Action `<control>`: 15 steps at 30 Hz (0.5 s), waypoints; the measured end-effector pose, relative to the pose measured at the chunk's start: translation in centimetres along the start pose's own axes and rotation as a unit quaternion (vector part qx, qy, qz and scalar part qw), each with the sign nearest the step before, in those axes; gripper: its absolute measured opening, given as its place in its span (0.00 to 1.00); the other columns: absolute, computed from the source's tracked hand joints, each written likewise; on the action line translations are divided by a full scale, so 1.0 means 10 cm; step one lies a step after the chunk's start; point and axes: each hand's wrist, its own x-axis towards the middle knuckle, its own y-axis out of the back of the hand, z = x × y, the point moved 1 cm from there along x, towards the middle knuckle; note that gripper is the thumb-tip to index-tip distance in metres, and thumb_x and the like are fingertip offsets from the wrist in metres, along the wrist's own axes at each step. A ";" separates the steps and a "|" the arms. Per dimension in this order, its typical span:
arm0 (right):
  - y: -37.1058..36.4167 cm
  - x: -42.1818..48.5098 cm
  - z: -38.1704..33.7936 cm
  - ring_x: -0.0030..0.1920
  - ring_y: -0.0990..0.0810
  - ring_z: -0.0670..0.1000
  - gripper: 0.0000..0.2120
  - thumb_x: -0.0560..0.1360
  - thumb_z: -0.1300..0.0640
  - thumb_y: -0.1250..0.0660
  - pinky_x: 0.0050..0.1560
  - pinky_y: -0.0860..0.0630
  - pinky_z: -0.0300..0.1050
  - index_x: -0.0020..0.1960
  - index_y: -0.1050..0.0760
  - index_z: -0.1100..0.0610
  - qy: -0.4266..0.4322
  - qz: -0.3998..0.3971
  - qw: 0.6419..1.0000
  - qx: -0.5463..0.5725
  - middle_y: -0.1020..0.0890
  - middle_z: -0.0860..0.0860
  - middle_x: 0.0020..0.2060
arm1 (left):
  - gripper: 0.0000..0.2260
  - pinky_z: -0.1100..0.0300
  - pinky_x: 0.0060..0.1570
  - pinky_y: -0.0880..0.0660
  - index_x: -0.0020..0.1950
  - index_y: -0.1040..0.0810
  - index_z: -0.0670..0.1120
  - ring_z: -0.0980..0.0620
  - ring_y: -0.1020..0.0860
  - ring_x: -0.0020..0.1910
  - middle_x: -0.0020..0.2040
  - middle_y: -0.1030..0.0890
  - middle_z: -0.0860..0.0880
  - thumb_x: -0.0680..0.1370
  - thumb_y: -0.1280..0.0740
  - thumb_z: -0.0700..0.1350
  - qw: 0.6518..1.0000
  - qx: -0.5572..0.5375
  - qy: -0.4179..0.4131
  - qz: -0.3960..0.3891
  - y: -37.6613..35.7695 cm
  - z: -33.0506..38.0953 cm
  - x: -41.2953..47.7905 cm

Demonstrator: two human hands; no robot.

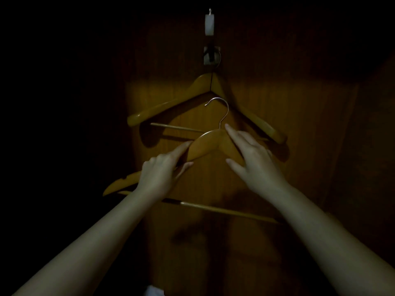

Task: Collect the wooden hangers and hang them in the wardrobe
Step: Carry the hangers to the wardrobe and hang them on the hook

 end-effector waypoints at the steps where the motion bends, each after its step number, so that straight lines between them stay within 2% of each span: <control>1: 0.03 0.10 0.04 0.69 0.33 0.52 0.36 0.76 0.56 0.35 0.65 0.34 0.51 0.76 0.52 0.44 0.010 0.022 1.000 -0.001 0.37 0.44 0.72 | 0.24 0.53 0.46 0.22 0.74 0.42 0.57 0.49 0.20 0.49 0.54 0.20 0.49 0.78 0.43 0.55 1.000 0.000 -0.004 0.003 0.02 0.03 0.13; 4: 0.16 0.38 0.16 0.71 0.35 0.52 0.34 0.77 0.57 0.36 0.67 0.36 0.51 0.76 0.51 0.47 0.033 0.059 0.998 -0.012 0.38 0.46 0.73 | 0.24 0.48 0.50 0.22 0.74 0.43 0.57 0.47 0.21 0.55 0.61 0.23 0.48 0.78 0.41 0.53 1.000 0.000 -0.020 0.019 0.07 0.10 0.52; 8: 0.28 0.79 0.33 0.72 0.37 0.53 0.35 0.78 0.59 0.38 0.67 0.37 0.50 0.77 0.54 0.48 0.038 0.073 0.997 -0.013 0.42 0.47 0.75 | 0.25 0.56 0.49 0.27 0.75 0.45 0.55 0.49 0.23 0.57 0.63 0.24 0.49 0.79 0.41 0.50 0.998 0.032 -0.045 0.042 0.08 0.11 1.02; 11: 0.32 1.11 0.39 0.73 0.38 0.54 0.35 0.77 0.64 0.39 0.71 0.39 0.53 0.77 0.54 0.49 0.039 0.084 0.996 -0.003 0.42 0.49 0.75 | 0.25 0.55 0.55 0.29 0.76 0.45 0.53 0.48 0.25 0.60 0.66 0.26 0.48 0.80 0.41 0.49 0.997 0.037 -0.054 0.042 0.11 0.07 1.36; 15: 0.31 1.49 0.41 0.74 0.40 0.55 0.35 0.77 0.67 0.40 0.72 0.42 0.54 0.77 0.53 0.50 0.040 0.089 0.995 -0.017 0.43 0.51 0.76 | 0.26 0.53 0.61 0.31 0.76 0.47 0.52 0.47 0.29 0.66 0.71 0.31 0.47 0.80 0.41 0.48 0.999 0.035 -0.017 0.032 0.10 -0.02 1.68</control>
